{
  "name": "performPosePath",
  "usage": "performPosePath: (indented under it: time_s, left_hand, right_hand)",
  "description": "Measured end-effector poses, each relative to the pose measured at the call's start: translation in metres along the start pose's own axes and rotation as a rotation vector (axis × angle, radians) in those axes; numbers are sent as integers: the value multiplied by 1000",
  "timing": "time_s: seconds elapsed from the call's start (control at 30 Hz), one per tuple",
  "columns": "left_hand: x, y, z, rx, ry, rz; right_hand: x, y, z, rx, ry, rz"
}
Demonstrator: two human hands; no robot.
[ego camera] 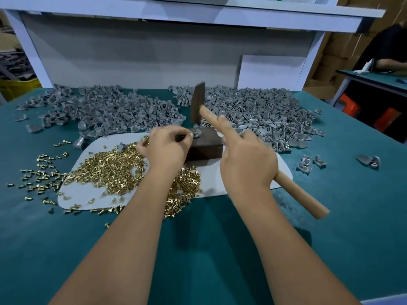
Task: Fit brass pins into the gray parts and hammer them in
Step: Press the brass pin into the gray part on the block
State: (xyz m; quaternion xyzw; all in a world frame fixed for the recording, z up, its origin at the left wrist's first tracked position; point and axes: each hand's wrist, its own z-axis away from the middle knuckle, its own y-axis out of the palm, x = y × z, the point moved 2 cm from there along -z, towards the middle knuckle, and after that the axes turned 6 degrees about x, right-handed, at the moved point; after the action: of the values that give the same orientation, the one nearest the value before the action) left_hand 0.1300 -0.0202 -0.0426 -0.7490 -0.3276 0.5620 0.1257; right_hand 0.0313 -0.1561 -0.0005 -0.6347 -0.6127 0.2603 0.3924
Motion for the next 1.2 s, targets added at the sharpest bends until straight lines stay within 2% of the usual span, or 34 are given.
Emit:
performPosePath:
  time_s: [0.07, 0.2, 0.33, 0.47, 0.6, 0.7, 0.77, 0.9, 1.03, 1.13, 1.2]
  left_hand:
    - [0, 1, 0, -20, 5, -27]
    - [1, 0, 0, 1, -7, 18]
    - [0, 1, 0, -7, 9, -24]
    - [0, 0, 1, 25, -14, -31]
    - [0, 2, -1, 4, -13, -34]
    - [-1, 1, 1, -2, -28, 11]
    - [-2, 0, 2, 6, -23, 5]
    - [-4, -2, 4, 43, 5, -51]
    - [-5, -9, 5, 107, -35, 131]
    - [-5, -12, 4, 182, 0, 355]
    - [-8, -14, 5, 202, 12, 412]
  right_hand:
    - [0, -3, 1, -68, 30, -74]
    - [-3, 7, 0, 51, -11, 61]
    - [-2, 0, 2, -62, 44, -74]
    - [-8, 10, -3, 88, 31, 26]
    - [-6, 3, 0, -41, 49, -11]
    - [-5, 11, -1, 31, -41, 123]
    - [-8, 12, -4, 68, 8, 67]
    - [-22, 13, -9, 5, 131, -36]
    - [-41, 16, -18, 93, 261, -11]
    - [-52, 20, -23, 143, 328, -11]
    - [-57, 22, -24, 169, 348, -18]
